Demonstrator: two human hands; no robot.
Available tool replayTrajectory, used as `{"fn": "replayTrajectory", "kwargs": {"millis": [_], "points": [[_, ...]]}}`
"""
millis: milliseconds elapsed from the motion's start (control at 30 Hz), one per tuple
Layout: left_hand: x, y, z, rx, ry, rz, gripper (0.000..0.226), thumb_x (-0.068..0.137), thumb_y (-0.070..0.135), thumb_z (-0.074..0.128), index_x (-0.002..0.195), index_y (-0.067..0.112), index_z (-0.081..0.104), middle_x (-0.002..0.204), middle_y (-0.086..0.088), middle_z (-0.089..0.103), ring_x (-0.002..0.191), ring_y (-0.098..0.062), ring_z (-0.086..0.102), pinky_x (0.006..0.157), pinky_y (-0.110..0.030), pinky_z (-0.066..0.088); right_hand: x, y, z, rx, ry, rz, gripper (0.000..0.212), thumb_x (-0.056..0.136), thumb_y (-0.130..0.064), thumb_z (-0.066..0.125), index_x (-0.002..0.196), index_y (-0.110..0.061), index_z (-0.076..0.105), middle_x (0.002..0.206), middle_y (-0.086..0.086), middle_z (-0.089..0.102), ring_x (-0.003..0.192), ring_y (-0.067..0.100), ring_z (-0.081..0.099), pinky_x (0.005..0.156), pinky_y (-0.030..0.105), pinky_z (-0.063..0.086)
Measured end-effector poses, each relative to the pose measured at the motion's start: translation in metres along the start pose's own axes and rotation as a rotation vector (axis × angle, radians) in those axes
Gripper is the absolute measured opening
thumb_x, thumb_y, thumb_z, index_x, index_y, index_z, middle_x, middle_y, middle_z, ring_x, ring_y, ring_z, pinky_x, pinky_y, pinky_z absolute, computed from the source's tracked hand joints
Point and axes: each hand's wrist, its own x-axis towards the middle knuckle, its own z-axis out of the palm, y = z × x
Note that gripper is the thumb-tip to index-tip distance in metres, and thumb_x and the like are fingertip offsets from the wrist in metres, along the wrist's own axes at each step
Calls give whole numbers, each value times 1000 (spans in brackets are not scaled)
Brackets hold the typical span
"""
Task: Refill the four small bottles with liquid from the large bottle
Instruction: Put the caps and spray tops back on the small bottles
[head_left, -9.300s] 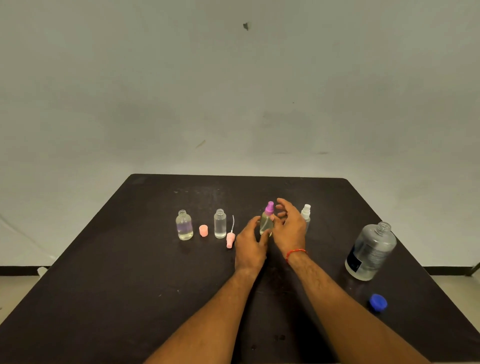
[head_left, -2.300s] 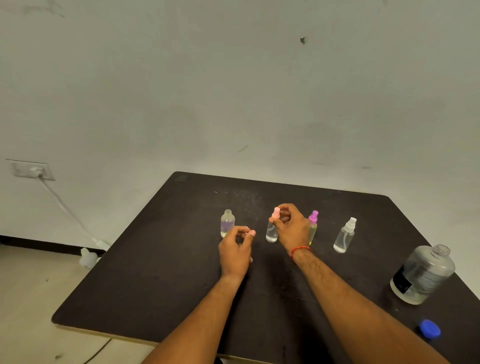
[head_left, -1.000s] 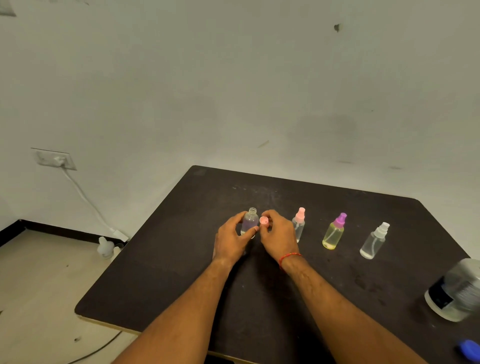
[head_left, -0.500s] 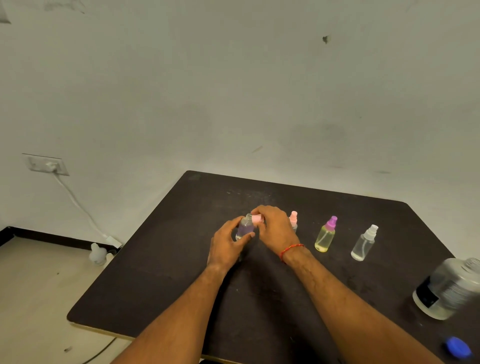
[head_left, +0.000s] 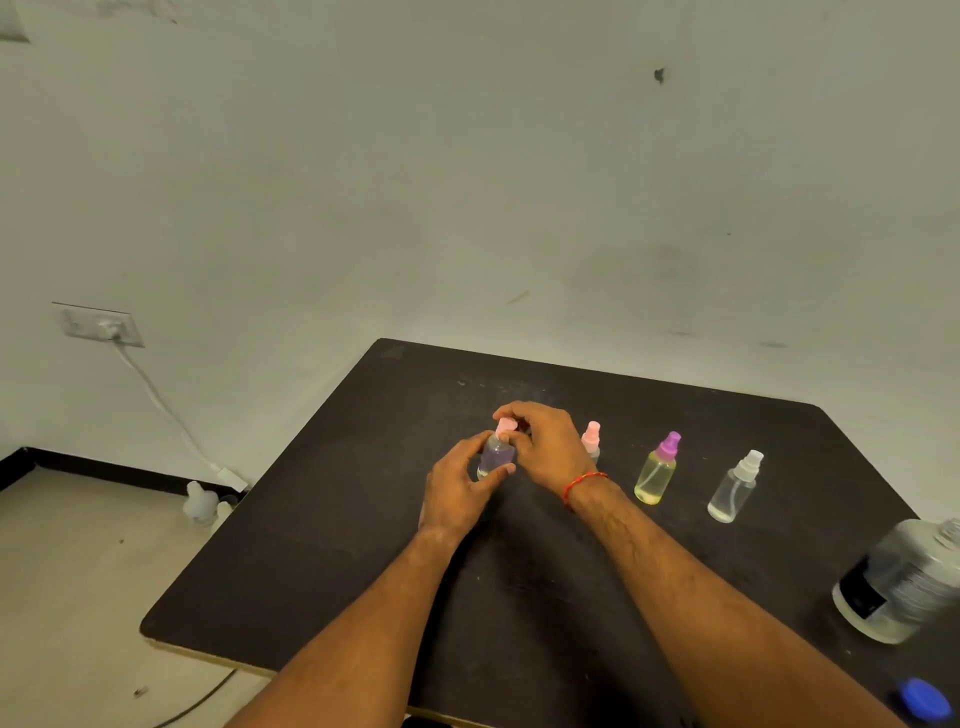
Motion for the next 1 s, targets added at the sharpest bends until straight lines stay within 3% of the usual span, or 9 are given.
{"fn": "replayTrajectory", "kwargs": {"millis": [233,333,400,500,567,633,733,867,1000], "points": [[-1,2,-1,-9,9,-1,55,86,41,78,136,29,60,122,24,58,110,8,52,84,0,34,4,-2,1,-58,48,50,12,88,-25,70,96,-16,69,90,0,69,82,11,62,85,33,56],[-1,1,0,-16,8,5,53,85,43,78,134,31,62,122,25,60,111,7,55,91,-6,41,5,-3,1,-108,59,97,24,84,-35,74,97,-18,66,89,-1,68,79,11,62,82,34,57],[-1,-1,0,-25,6,1,46,86,44,77,128,34,64,116,22,65,105,4,61,92,-18,51,2,-3,3,-85,68,82,41,81,-40,76,113,-18,63,98,-2,68,87,12,63,85,31,56],[-1,0,0,-52,10,11,45,87,46,75,129,35,64,116,22,66,106,4,62,91,-18,50,-2,-3,6,40,83,3,51,83,-23,74,131,-20,55,116,-3,65,105,13,62,92,29,54],[-2,1,0,-77,15,22,44,87,45,75,128,33,64,117,21,67,107,5,62,90,-15,49,-6,-1,7,113,92,-26,50,82,-2,67,129,-20,59,121,-1,66,110,12,60,96,32,54],[-3,3,-1,-77,12,22,48,87,40,77,132,29,64,119,19,66,107,3,62,90,-13,47,-7,-1,8,138,116,-28,45,80,6,63,118,-19,67,115,0,68,106,10,60,96,32,53],[-2,3,-1,-75,11,27,49,86,38,78,132,28,64,120,17,67,108,1,62,91,-14,48,-6,1,11,120,151,-16,33,82,1,67,109,-18,71,107,-1,70,98,10,62,93,30,55],[-2,3,-2,-77,16,26,49,86,37,78,132,29,64,121,17,67,108,4,62,90,-11,47,-5,2,10,98,177,10,36,84,-17,75,119,-20,65,99,-5,66,88,6,61,86,21,54],[-3,3,-2,-77,17,36,49,86,36,78,132,27,64,122,16,68,110,0,63,92,-14,49,-7,1,9,135,148,2,50,84,-4,69,131,-18,58,115,-1,64,104,11,60,94,29,54]]}}
